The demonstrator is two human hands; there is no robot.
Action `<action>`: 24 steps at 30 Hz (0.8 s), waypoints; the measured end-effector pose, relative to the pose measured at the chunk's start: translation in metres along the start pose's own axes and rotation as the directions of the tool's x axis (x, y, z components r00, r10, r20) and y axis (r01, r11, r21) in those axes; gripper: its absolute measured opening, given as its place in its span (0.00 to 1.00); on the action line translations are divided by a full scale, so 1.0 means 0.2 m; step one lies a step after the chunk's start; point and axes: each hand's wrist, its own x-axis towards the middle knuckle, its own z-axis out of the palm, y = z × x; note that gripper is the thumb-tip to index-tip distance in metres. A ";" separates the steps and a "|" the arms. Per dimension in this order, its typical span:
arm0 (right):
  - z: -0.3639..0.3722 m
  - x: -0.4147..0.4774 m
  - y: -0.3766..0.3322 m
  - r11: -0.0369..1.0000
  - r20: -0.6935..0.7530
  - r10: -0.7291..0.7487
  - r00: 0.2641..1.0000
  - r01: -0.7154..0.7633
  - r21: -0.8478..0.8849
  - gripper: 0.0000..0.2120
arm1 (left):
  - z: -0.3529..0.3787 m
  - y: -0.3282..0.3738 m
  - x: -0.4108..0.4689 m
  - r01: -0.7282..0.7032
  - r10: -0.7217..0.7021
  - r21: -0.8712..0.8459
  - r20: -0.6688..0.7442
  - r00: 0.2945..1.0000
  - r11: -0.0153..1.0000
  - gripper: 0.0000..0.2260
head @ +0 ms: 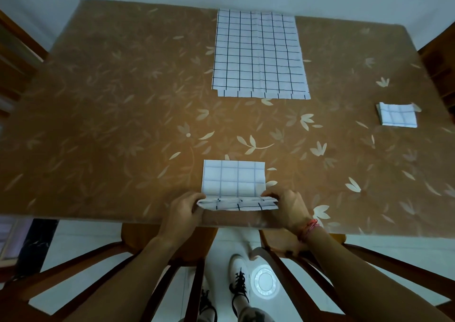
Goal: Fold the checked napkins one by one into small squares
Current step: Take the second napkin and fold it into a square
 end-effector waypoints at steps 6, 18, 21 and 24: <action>-0.05 0.05 -0.14 0.983 -0.059 0.115 0.992 -0.105 0.150 0.07 | 0.01 0.02 0.09 0.039 -0.038 0.049 -0.009 0.999 0.998 0.10; -0.04 0.12 -0.14 0.979 -0.144 0.117 0.983 -0.089 0.185 0.08 | 0.04 -0.05 0.19 0.057 -0.058 0.167 0.001 0.998 0.984 0.16; -0.03 0.15 -0.12 0.977 -0.162 0.106 0.981 -0.073 0.202 0.07 | 0.05 -0.08 0.19 0.014 -0.013 0.244 -0.006 1.000 0.970 0.16; -0.03 0.15 -0.13 0.976 -0.191 0.141 0.971 -0.103 0.193 0.08 | 0.04 -0.07 0.19 -0.059 0.076 0.341 -0.037 0.996 0.938 0.18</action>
